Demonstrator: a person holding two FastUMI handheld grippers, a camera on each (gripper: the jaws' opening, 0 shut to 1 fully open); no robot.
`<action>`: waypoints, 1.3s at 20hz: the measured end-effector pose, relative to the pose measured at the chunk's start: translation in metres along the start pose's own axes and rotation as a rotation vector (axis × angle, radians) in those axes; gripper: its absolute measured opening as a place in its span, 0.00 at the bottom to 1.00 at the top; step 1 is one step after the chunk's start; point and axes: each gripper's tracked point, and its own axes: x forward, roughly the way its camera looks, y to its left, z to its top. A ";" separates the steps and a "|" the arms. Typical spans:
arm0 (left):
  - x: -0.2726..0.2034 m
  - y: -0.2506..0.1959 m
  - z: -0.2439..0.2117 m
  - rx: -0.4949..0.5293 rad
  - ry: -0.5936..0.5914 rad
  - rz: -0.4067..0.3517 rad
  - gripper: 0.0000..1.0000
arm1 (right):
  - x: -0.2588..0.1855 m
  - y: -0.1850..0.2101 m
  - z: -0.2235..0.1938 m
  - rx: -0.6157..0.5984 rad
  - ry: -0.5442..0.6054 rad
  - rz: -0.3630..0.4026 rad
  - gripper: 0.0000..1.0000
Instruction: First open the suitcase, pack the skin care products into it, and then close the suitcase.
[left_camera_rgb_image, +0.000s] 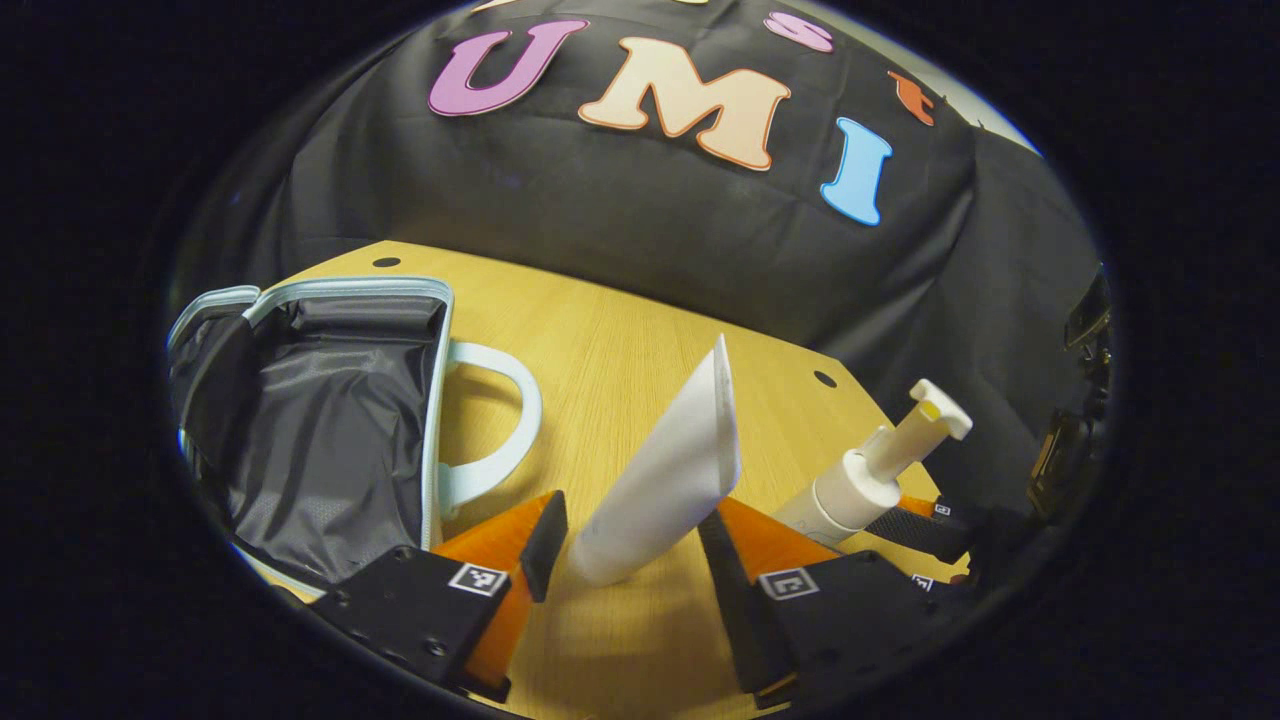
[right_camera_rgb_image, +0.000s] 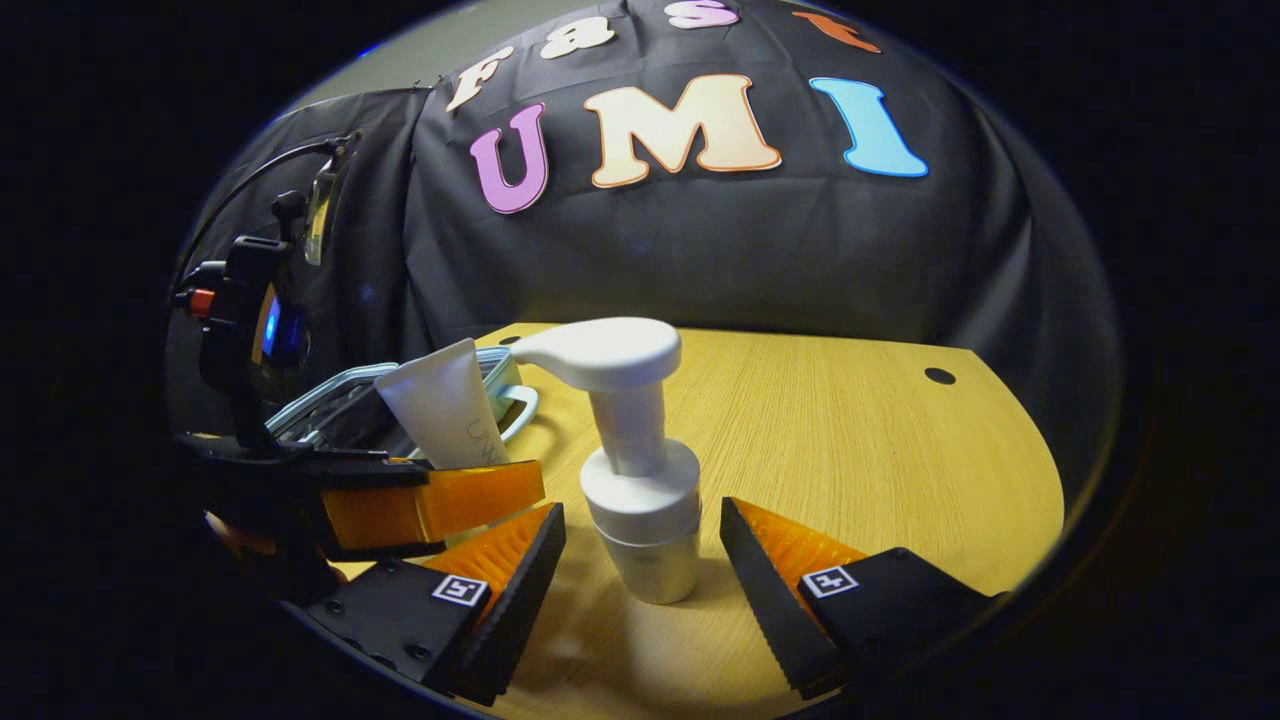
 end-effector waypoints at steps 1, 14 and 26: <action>0.003 0.003 -0.001 -0.002 0.006 0.011 0.75 | 0.001 -0.002 -0.002 -0.001 0.003 -0.005 0.97; -0.055 -0.010 0.063 -0.012 -0.055 -0.062 0.37 | -0.003 -0.010 -0.006 -0.020 0.046 -0.070 0.60; -0.107 0.165 0.096 -0.025 0.268 -0.003 0.34 | -0.032 0.033 0.044 0.044 0.075 -0.156 0.61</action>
